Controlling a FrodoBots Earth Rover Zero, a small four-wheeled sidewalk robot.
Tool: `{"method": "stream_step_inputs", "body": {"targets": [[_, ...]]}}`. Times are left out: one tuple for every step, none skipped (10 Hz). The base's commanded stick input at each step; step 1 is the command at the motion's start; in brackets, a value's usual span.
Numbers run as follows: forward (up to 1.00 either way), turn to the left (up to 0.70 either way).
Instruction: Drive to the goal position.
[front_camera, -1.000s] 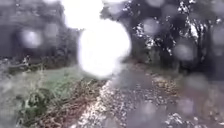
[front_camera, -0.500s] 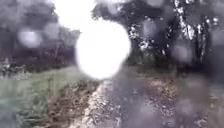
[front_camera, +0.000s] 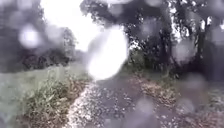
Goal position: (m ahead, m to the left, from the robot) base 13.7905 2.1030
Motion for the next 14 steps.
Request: {"method": "stream_step_inputs", "body": {"targets": [[0.85, 0.00], [0.85, 0.00], [0.85, 0.00], [0.85, 0.00], [0.85, 0.00], [0.85, 0.00], [0.85, 0.00], [0.85, 0.00], [0.85, 0.14], [0.85, 0.27], [0.85, 0.34], [0.85, 0.34], [0.85, 0.34], [0.85, 0.34]]}}
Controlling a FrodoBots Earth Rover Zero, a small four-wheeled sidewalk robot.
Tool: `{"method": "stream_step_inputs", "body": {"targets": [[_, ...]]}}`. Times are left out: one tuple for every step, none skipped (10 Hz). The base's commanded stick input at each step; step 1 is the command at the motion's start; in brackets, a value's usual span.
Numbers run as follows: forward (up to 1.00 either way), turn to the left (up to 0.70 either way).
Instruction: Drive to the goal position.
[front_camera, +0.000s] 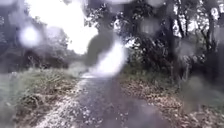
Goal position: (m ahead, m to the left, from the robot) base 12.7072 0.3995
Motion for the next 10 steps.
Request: {"method": "stream_step_inputs", "body": {"targets": [[0.85, 0.34], [0.85, 0.25], [0.85, 0.15], [0.85, 0.00], [0.85, 0.00], [0.85, 0.00], [0.85, 0.00], [0.85, 0.00], [0.85, 0.00], [0.85, 0.00]]}}
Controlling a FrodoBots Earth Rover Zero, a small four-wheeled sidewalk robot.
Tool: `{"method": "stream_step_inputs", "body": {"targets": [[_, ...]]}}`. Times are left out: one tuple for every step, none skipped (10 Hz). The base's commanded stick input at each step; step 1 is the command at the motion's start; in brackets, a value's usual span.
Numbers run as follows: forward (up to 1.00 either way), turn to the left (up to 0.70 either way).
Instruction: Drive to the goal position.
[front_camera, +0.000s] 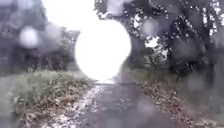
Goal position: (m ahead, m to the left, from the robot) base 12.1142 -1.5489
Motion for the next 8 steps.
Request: {"method": "stream_step_inputs", "body": {"targets": [[0.85, 0.00], [0.85, 0.00], [0.85, 0.00], [0.85, 0.00], [0.85, 0.00], [0.85, 0.00], [0.85, 0.00], [0.85, 0.00]]}}
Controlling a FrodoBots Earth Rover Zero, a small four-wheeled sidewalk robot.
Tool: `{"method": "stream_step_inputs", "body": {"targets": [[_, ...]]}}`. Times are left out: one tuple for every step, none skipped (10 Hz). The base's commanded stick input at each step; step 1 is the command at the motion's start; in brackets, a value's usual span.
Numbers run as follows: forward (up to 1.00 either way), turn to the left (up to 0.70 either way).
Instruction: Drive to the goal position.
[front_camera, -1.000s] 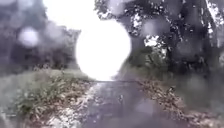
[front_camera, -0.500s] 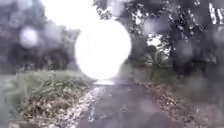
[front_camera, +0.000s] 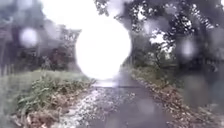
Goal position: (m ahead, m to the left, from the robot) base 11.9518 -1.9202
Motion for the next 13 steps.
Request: {"method": "stream_step_inputs", "body": {"targets": [[0.85, 0.00], [0.85, -0.01], [0.85, -0.02], [0.85, -0.11], [0.85, -0.25], [0.85, -0.17], [0.85, -0.09], [0.85, -0.01], [0.85, 0.00], [0.85, 0.00], [0.85, 0.00], [0.85, 0.00], [0.85, 0.00]]}}
